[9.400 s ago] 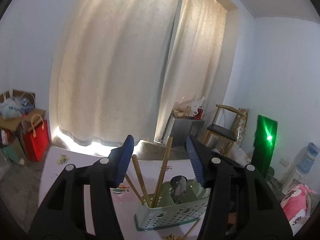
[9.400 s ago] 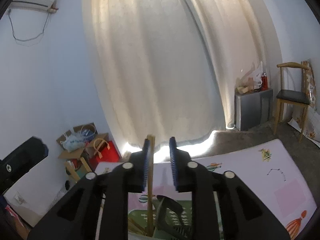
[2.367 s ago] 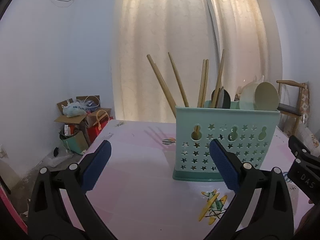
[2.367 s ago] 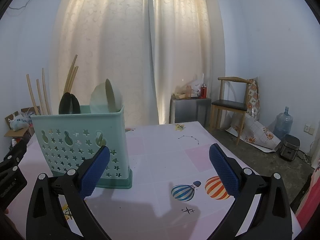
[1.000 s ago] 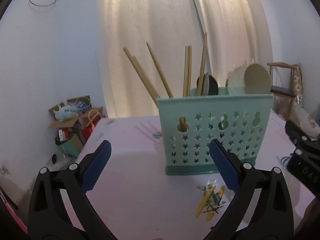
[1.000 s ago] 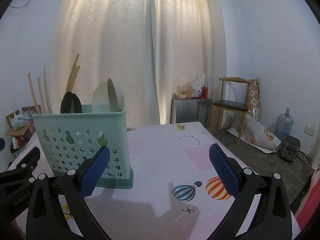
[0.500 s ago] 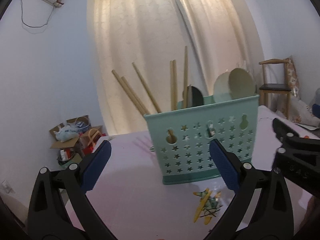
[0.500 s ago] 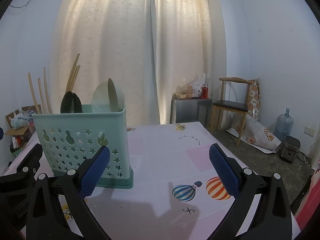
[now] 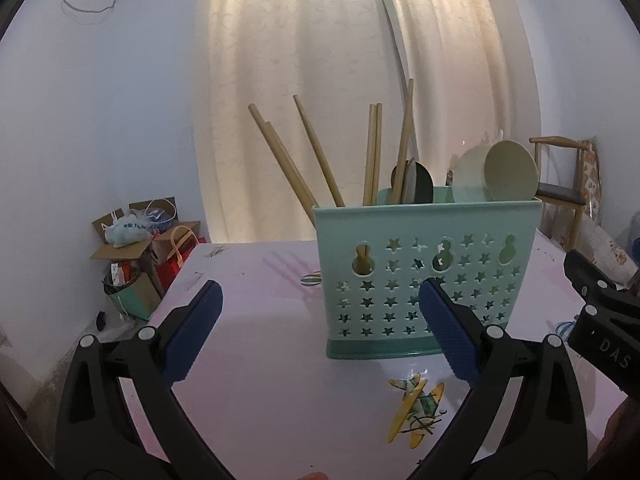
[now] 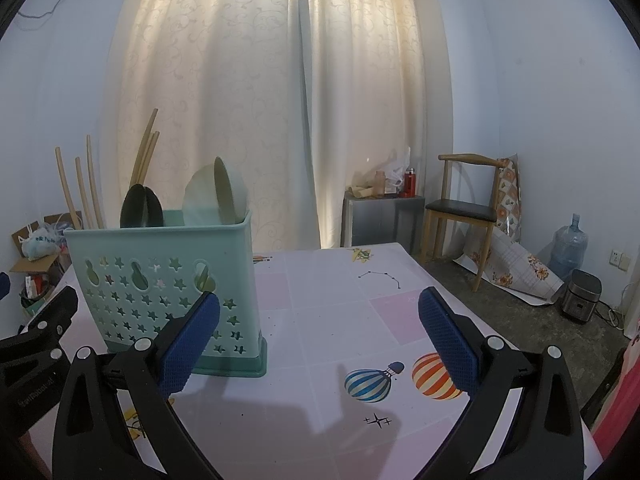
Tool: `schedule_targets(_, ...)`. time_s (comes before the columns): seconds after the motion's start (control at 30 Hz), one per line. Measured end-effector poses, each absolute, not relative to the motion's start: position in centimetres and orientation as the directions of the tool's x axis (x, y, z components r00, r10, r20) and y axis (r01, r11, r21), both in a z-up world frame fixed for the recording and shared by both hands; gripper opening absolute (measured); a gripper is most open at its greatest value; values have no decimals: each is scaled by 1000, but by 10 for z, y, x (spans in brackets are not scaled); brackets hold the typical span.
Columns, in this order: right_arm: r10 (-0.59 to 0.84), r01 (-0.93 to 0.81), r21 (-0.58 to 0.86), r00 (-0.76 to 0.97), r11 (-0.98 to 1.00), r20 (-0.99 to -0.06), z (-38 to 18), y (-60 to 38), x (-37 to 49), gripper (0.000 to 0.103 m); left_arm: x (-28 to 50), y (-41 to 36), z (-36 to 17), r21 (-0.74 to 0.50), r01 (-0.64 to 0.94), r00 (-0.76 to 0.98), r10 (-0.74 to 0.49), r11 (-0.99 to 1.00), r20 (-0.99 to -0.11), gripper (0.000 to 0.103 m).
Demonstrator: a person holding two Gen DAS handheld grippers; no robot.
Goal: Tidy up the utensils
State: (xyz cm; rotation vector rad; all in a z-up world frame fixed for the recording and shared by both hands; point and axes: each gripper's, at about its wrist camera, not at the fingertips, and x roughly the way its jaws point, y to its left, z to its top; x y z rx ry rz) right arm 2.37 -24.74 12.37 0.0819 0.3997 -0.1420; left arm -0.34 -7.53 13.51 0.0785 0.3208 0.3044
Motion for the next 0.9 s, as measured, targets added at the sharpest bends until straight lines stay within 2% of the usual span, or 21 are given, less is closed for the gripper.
schedule_targets(0.43,-124,156,50,911,986,-393,124,-247,24,97,-3,-79,136,116,-273,906,296,955,-302,95)
schedule_targets(0.9,-123,155,51,911,987,-393,123,-247,24,97,2,-99,133,195,-243,907,294,950,-300,95)
